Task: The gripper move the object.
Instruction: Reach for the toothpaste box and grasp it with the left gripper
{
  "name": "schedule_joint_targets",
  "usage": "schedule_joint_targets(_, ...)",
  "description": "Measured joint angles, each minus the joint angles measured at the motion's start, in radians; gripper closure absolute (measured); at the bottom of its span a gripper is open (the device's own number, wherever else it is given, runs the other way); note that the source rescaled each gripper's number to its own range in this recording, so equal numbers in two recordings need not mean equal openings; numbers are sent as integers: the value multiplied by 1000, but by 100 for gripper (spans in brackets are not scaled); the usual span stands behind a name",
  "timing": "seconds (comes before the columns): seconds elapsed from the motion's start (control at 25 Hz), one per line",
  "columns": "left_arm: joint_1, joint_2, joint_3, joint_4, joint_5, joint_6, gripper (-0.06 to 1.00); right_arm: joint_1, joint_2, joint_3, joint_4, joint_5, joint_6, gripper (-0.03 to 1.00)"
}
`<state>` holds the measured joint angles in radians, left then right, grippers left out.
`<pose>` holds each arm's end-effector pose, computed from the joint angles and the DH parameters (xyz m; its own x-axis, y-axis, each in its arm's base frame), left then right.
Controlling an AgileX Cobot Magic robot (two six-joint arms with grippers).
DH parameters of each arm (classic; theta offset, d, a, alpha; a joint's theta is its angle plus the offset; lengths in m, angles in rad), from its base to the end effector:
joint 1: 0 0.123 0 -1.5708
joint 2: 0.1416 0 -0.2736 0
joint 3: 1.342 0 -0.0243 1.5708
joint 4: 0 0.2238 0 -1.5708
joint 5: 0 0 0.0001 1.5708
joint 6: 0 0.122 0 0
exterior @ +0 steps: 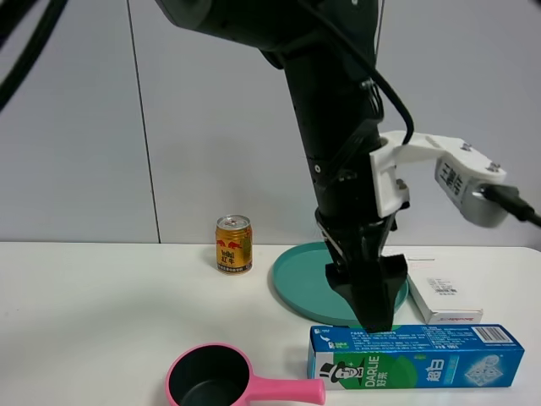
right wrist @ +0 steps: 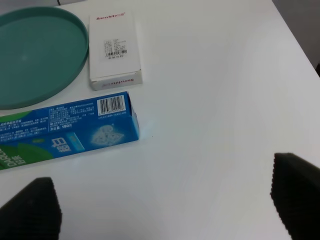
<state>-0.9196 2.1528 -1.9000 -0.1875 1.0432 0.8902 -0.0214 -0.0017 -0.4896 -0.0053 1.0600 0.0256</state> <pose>0.2567 -0.3693 0.2028 0.1897 0.9134 -0.3603 0.9779 -0.1429 0.1528 0.0112 -0.0008 0.2473 -0.4623 0.0329 -0.8861 0.0361 0.9992 0.0182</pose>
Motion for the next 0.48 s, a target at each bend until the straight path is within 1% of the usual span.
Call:
schedule_joint_targets(0.08,-2,16,0,-20,-52,38,-6,0,0,0,0,0,0,-3)
schedule_joint_targets(0.16,-2,35,0,-54,-104,50,-6,0,0,0,5,0,0,-3)
schedule_joint_targets(0.24,-2,56,-3,-65,-141,55,-6,0,0,0,0,0,0,-3)
schedule_joint_targets(0.48,7,147,-81,-83,-155,60,-6,0,0,0,5,0,0,-3)
